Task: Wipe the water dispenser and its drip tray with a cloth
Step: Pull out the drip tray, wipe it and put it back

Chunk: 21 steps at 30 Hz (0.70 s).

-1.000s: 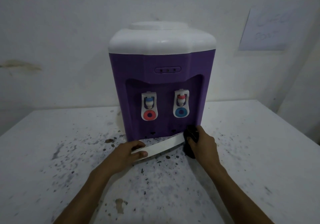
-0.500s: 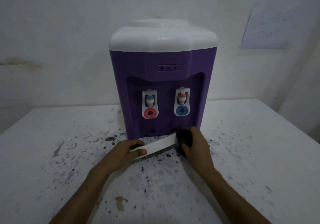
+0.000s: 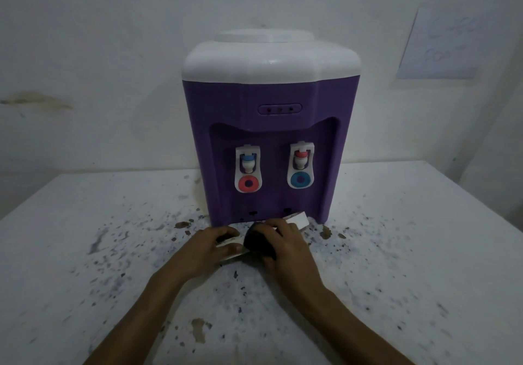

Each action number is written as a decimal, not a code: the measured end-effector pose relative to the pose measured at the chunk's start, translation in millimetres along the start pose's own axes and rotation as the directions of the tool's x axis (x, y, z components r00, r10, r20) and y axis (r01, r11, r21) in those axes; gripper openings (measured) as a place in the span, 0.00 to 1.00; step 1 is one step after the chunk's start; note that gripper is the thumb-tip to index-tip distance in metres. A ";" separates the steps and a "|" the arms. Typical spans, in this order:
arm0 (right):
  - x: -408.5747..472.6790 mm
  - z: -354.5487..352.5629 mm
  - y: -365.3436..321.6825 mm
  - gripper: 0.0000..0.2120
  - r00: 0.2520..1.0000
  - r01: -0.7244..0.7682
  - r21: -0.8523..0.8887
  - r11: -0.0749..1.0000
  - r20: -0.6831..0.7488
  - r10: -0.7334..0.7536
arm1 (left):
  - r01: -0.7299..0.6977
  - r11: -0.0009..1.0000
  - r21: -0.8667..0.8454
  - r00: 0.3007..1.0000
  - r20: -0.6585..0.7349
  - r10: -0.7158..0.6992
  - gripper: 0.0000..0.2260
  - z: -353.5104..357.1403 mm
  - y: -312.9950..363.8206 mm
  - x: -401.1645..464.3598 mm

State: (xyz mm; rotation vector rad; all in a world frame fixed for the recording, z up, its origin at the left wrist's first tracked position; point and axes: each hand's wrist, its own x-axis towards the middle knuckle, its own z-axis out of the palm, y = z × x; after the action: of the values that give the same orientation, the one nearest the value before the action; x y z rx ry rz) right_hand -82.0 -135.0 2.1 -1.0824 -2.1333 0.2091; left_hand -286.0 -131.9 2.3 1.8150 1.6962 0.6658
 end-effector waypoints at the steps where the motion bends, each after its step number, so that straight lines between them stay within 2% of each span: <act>1: -1.4 -0.3 -1.2 0.18 0.999 0.029 -0.011 1.000 0.017 -0.029 | -0.007 1.000 0.011 1.000 0.001 0.007 0.19 0.3 -0.1 0.3; 3: -0.5 -4.2 2.8 0.18 0.999 0.009 0.015 1.000 0.037 -0.010 | -0.007 1.000 0.018 1.000 -0.003 0.007 0.19 0.5 1.2 -1.0; 5: 3.6 -10.2 16.3 0.20 0.995 -0.091 0.074 0.993 0.039 0.088 | 0.002 1.000 -0.002 1.000 -0.013 -0.002 0.18 -0.5 2.8 -2.5; 9: 11.7 -24.1 57.0 0.16 0.944 -0.307 0.136 0.942 -0.077 0.319 | -0.010 1.000 -0.017 1.000 0.002 0.010 0.16 -1.6 4.8 -4.4; 11: 12.7 -25.7 66.2 0.15 0.924 -0.356 0.139 0.924 -0.092 0.370 | -0.001 0.999 -0.033 1.000 0.002 0.002 0.15 -1.9 5.7 -4.5; 15: 9.4 -16.6 45.9 0.19 0.948 -0.310 0.041 0.950 -0.067 0.312 | -0.004 0.999 -0.033 1.000 0.002 0.004 0.13 -1.7 8.3 -3.9; 18: 0.3 -8.5 11.9 0.20 0.987 -0.161 0.023 0.987 0.000 0.161 | -0.008 1.000 -0.022 1.000 -0.014 0.008 0.13 -1.7 9.0 -4.8; 21: -8.6 -4.4 -8.1 0.20 0.992 -0.039 0.030 0.999 0.124 0.035 | -0.015 1.000 0.025 1.000 -0.025 0.016 0.16 1.1 8.8 -5.5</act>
State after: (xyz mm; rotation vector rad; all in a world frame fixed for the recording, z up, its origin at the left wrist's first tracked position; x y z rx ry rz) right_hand -80.9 -147.4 4.2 -1.1171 -2.2120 0.3344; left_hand -279.3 -137.8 7.7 1.8458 1.7159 0.6797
